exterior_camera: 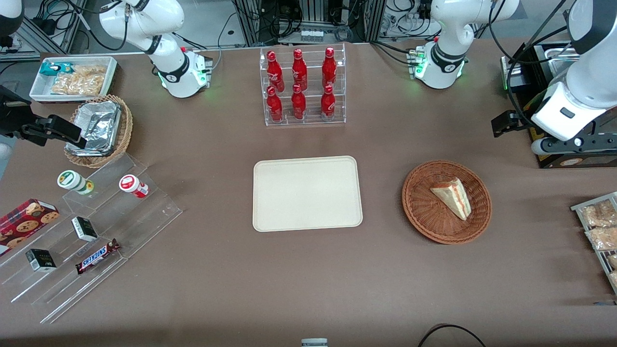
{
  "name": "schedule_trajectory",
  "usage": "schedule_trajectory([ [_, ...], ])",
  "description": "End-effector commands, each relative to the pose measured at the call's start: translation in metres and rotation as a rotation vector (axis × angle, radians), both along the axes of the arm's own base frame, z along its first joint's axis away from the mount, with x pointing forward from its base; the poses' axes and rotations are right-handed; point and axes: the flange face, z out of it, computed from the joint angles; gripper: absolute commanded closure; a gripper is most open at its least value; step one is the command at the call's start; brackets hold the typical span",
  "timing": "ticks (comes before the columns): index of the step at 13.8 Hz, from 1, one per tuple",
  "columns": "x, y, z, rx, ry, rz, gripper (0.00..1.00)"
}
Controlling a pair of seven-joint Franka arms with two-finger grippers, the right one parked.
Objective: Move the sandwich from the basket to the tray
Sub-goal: 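Lower the open left gripper over the wrapped sandwich in the wicker basket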
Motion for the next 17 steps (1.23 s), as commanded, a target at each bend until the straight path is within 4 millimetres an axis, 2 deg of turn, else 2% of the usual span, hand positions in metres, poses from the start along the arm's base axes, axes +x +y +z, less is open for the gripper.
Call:
schedule_trajectory([
  [1, 0.000, -0.003, 0.008, -0.014, -0.026, -0.010, 0.00],
  [4, 0.002, -0.002, -0.018, -0.011, -0.004, -0.028, 0.00],
  [8, -0.002, -0.002, -0.091, -0.012, 0.000, -0.058, 0.00],
  [14, -0.029, 0.001, -0.204, -0.023, -0.103, -0.064, 0.00],
  [17, -0.028, 0.004, -0.229, -0.028, -0.119, -0.029, 0.00],
])
